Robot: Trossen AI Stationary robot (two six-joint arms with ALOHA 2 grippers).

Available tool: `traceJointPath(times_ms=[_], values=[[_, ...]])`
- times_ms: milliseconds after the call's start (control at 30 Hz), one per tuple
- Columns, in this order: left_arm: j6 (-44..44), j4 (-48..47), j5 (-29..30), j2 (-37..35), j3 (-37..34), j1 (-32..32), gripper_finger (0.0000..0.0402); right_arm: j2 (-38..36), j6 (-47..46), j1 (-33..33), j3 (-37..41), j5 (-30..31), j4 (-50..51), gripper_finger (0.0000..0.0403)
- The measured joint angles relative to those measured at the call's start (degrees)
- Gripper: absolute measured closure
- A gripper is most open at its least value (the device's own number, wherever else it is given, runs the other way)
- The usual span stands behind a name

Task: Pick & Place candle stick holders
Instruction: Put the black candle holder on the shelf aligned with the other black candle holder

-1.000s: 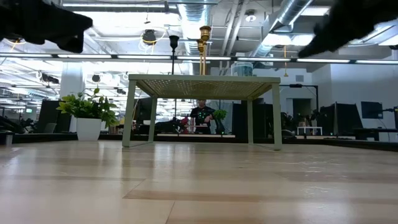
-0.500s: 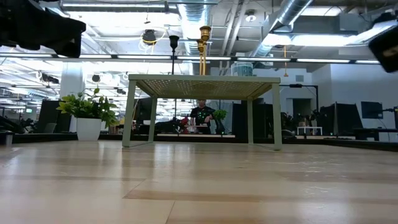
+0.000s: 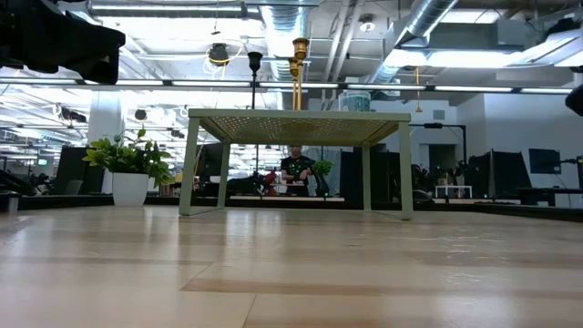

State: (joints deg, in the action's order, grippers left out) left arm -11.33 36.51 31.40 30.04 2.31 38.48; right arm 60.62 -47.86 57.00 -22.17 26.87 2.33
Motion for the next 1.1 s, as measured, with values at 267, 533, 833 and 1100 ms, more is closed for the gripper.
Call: traceJointPath(times_ms=[267, 533, 833, 1100], values=[[0.2, 0.0, 0.0, 0.0, 0.0, 0.02, 0.0394, 6.0, 7.09, -2.71, 0.0, -0.02, -12.6, 0.0397], [0.24, 0.0, 0.0, 0.0, 0.0, 0.02, 0.0394, 14.5, 7.23, -6.68, -0.14, -2.21, -20.19, 0.0329], [0.26, 0.0, 0.0, 0.0, 0.0, 0.02, 0.0394, 19.64, 5.99, -7.48, -4.05, -7.24, -21.93, 0.0244], [1.41, 0.0, 0.01, 0.0, 0.0, 0.02, 0.0394, 22.71, 6.4, -7.72, -8.08, -7.58, -22.23, 0.0199]])
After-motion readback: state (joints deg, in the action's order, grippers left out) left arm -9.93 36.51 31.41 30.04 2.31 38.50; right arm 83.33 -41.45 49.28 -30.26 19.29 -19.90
